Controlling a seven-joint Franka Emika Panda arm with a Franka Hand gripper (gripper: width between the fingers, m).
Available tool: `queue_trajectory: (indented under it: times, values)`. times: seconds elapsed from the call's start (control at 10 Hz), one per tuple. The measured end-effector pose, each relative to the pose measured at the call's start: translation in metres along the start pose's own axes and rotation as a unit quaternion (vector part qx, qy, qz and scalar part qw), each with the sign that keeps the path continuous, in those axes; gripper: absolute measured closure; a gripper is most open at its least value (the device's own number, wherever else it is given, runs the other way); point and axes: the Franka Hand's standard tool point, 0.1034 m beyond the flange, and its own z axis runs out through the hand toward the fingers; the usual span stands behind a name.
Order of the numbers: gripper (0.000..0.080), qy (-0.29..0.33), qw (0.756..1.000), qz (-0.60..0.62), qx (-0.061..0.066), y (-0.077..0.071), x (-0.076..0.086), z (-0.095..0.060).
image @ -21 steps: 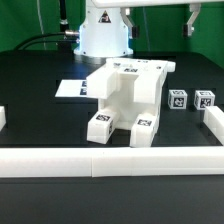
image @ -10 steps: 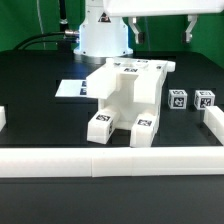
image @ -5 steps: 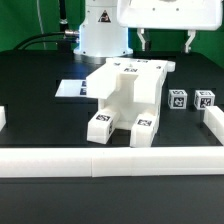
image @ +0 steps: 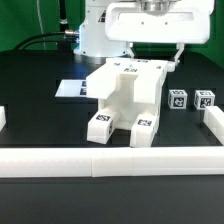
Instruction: Assemble chair
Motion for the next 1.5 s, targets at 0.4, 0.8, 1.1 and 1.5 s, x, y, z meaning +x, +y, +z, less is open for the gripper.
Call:
queue_trajectory:
  times: [0.4, 0.8, 1.1, 1.5]
  values:
    - [0.0151, 0.011, 1.000, -0.021, 0.003, -0.004, 0.037, -0.002]
    - [0.0151, 0.013, 0.999, -0.030, -0.001, -0.004, 0.049, 0.006]
    - [0.0151, 0.012, 0.999, -0.031, -0.003, -0.003, 0.051, 0.007]
    - [0.0151, 0.013, 0.999, -0.031, 0.009, -0.038, 0.032, -0.005]
